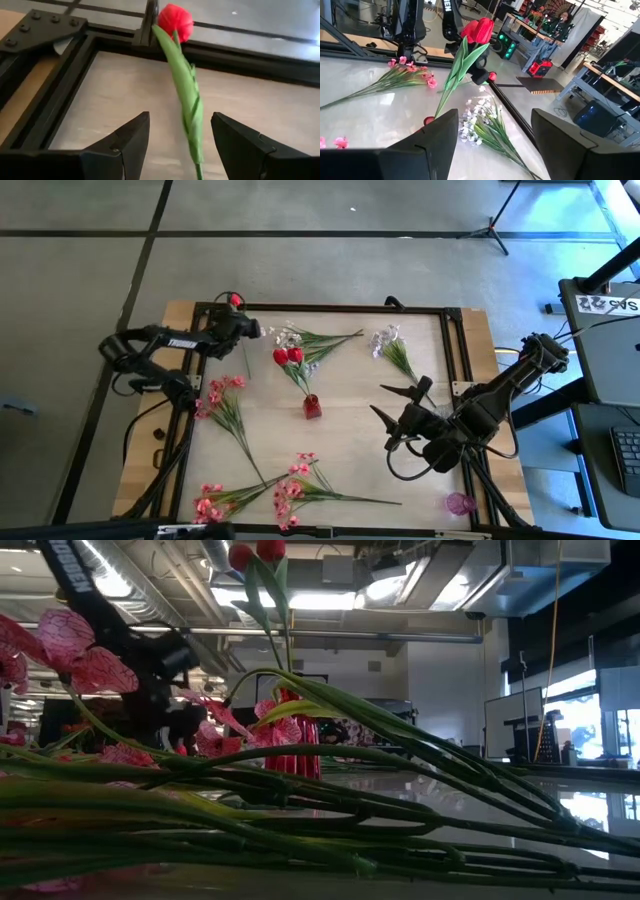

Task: Sort flowers into vase by color
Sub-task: Put the red tulip into the red vase

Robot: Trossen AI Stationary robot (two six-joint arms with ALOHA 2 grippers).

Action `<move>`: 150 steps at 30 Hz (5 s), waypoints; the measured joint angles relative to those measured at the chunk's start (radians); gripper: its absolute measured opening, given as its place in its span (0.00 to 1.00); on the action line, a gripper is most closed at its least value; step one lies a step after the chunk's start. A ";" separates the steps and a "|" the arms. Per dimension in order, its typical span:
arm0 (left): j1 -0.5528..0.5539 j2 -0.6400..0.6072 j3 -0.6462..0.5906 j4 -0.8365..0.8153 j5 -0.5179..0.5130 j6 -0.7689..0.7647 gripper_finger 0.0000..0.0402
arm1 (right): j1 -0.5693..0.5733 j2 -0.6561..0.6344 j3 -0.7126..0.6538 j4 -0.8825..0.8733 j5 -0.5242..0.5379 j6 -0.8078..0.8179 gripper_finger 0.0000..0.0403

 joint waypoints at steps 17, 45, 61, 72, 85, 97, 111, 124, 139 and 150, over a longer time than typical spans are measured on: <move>-0.038 0.103 0.049 -0.018 0.032 -0.131 0.27 | 0.001 0.000 0.000 -0.027 -0.039 0.030 0.62; -0.983 -1.016 0.048 0.038 -0.089 0.440 0.00 | 0.001 0.000 0.000 0.032 -0.126 0.025 0.62; -1.365 -0.560 0.052 0.799 0.212 0.850 0.00 | 0.000 0.100 0.000 0.365 -0.133 -0.092 0.62; -1.439 -0.064 0.383 0.848 0.178 1.035 0.01 | -0.033 0.166 0.001 0.913 -0.404 -0.506 0.62; -1.425 0.121 0.500 0.903 0.087 1.130 0.01 | -0.128 0.175 0.000 1.076 -0.761 -0.668 0.62; -1.344 0.181 0.501 0.913 0.084 1.096 0.01 | -0.191 0.231 0.000 1.128 -0.926 -0.651 0.55; -1.367 0.181 0.501 0.908 0.018 1.128 0.11 | -0.190 0.231 0.000 1.117 -0.870 -0.639 0.05; -1.630 0.156 0.499 0.712 -0.660 1.185 0.39 | -0.217 0.115 0.000 0.894 -0.630 -0.565 0.03; -1.579 0.174 0.499 -0.103 -0.495 0.126 0.38 | -0.489 0.108 0.000 0.759 -0.866 -0.272 0.02; -1.486 0.227 0.499 -0.132 -0.392 0.075 0.38 | -0.505 0.072 0.000 0.719 -0.866 -0.259 0.01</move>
